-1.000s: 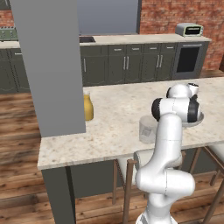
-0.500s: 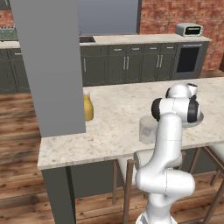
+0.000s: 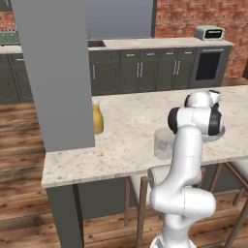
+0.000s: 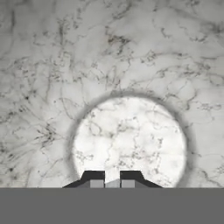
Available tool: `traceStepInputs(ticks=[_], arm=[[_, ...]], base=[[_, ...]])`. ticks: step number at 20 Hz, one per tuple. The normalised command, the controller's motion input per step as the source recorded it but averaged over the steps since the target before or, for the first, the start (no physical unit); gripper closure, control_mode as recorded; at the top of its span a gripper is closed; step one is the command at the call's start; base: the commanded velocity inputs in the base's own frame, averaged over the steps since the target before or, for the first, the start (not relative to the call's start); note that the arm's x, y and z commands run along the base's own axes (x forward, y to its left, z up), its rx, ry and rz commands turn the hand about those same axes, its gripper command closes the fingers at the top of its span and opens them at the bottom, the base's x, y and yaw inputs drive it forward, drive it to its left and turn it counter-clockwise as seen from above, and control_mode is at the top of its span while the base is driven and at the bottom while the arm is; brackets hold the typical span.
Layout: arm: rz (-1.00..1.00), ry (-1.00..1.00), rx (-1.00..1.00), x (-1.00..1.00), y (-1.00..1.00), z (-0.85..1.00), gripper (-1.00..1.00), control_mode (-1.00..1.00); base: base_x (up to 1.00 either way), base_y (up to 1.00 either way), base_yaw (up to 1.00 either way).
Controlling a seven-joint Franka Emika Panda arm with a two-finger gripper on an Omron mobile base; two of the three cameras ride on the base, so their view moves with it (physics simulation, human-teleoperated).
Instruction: There are two ice cubes in the ice bowl. Place both ice cubes in the glass cup.
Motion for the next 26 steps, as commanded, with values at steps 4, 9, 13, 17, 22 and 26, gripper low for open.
traceStepInputs(ticks=[4,9,13,17,22,26], arm=[[0.00,-0.01,0.05,-0.17,0.00,0.81,1.00,-1.00],[0.00,0.00,0.02,-0.40,0.08,0.63,1.00,-1.00],[0.00,0.00,0.00,-0.59,0.55,0.22,1.00,-1.00],[0.00,0.00,0.00,-0.33,0.81,0.36,1.00,-1.00],[0.00,0.00,0.00,-0.06,0.92,0.48,1.00,-1.00],[0.00,0.00,0.00,-0.07,0.94,0.27,1.00,-1.00]], base=[[0.00,0.00,0.00],[0.00,0.00,0.00],[0.00,0.00,0.00],[0.00,0.00,0.00],[0.00,0.00,0.00],[0.00,0.00,0.00]])
